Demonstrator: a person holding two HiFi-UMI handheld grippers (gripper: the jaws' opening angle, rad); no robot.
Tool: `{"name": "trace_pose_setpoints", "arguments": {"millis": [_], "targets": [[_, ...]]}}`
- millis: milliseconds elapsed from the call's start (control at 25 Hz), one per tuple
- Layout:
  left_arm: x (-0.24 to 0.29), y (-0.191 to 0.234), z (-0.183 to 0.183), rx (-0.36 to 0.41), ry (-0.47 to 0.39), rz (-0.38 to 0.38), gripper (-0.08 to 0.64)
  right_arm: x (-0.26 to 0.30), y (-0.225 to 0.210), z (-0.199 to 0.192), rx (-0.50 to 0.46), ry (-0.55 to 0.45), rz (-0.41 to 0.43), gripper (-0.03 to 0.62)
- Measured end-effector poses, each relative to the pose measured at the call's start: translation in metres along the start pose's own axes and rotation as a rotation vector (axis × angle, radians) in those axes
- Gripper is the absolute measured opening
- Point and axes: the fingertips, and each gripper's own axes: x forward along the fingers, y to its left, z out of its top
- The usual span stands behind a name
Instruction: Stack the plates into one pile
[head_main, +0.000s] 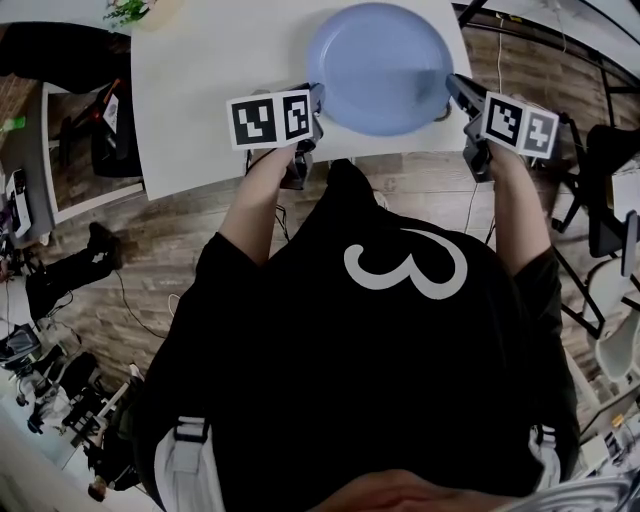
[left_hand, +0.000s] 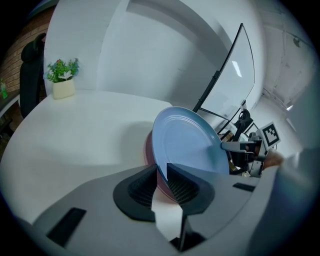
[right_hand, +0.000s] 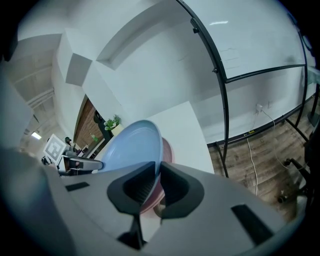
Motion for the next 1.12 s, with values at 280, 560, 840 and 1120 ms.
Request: {"name": "trace_pose_setpoints", "arguments": {"millis": [280, 560, 840, 1120], "targets": [[0.010, 0.003, -0.003, -0.005, 0.018, -0.001, 0.064, 0.007, -0.006, -0.005, 0.017, 0.016, -0.005, 0.048], [0.015, 0.004, -0.006, 0.003, 0.024, 0.011, 0.066, 0.008, -0.008, -0.008, 0.021, 0.023, -0.011, 0.048], [0.017, 0.003, -0.007, 0.019, 0.018, 0.007, 0.066, 0.010, -0.010, -0.015, 0.016, 0.033, -0.033, 0.049], [0.018, 0.004, -0.008, 0.024, 0.006, -0.010, 0.069, 0.011, -0.008, -0.017, 0.004, 0.029, -0.044, 0.052]]}}
